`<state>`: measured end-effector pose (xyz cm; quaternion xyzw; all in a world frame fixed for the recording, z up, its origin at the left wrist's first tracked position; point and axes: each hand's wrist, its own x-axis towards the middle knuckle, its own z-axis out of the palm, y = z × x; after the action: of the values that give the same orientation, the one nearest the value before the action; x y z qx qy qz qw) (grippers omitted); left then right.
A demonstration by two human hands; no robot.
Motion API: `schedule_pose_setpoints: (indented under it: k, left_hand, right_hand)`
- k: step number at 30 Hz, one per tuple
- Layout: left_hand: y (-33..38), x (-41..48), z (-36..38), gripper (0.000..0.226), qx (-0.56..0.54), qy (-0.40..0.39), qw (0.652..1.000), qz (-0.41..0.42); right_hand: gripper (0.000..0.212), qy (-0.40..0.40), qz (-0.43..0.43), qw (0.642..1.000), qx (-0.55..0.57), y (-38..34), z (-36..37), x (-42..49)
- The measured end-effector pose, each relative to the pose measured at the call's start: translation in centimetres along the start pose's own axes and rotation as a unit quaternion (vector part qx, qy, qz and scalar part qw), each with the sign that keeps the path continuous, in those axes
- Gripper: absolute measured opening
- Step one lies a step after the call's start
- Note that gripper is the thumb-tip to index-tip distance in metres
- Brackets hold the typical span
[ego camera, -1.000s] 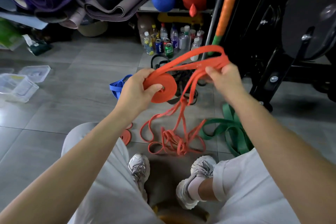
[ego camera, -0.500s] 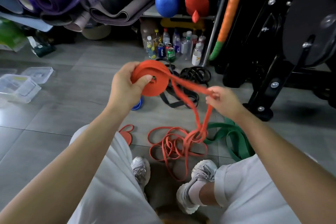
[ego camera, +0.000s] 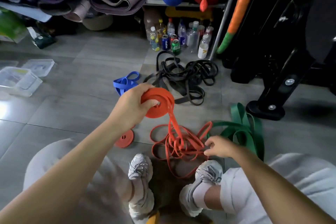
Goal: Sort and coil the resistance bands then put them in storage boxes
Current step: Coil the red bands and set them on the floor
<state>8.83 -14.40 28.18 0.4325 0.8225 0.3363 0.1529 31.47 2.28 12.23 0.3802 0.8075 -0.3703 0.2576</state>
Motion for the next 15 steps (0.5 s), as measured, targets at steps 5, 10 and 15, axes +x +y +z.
schedule_pose_setpoints:
  k: [5,10,15]
  left_hand:
    - [-1.9,2.3,-1.3,0.035,-0.011,0.008,1.0,-0.019]
    - [-3.9,3.8,-2.4,0.042,-0.034,0.009,0.999,-0.029]
    - [-6.0,4.7,-2.1,0.036,-0.025,0.0,0.999,-0.048]
  right_hand:
    - [0.032,0.046,0.009,0.999,0.006,-0.7,0.9,5.0]
    - [0.036,0.081,0.017,0.996,-0.019,-2.3,1.5,11.1]
    - [0.074,-0.05,-0.012,0.994,-0.098,-3.3,3.8,15.4]
